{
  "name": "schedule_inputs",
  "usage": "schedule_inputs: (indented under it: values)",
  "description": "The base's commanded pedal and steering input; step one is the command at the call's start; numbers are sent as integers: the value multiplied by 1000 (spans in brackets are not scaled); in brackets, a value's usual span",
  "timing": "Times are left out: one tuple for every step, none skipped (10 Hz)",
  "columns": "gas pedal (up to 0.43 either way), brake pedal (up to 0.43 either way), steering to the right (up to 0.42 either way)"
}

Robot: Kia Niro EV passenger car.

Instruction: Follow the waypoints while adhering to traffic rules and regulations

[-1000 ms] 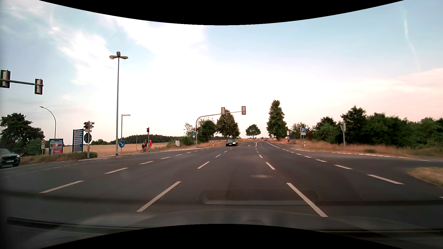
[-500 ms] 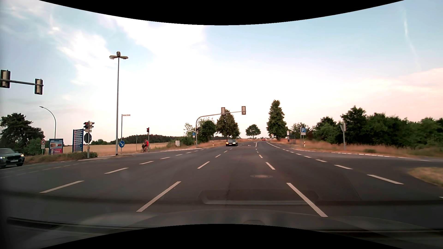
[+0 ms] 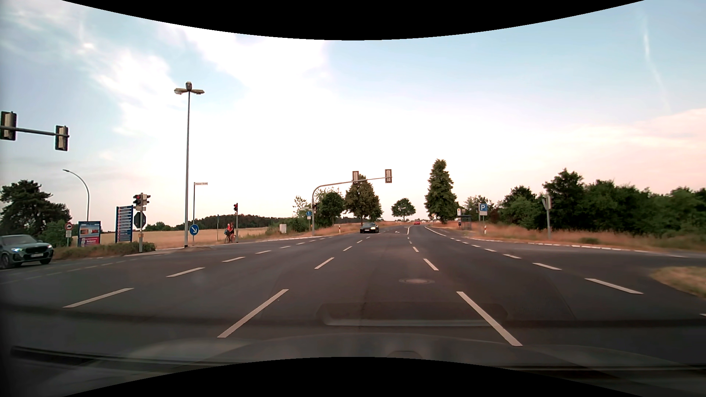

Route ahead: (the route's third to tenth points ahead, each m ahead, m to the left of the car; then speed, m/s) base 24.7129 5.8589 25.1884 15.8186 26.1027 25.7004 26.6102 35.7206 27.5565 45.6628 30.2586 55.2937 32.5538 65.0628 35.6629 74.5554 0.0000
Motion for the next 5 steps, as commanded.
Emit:
schedule_inputs:
  values:
    - [0,311,-2]
    - [0,311,-1]
    - [0,311,-1]
    - [0,311,-1]
    - [0,317,-1]
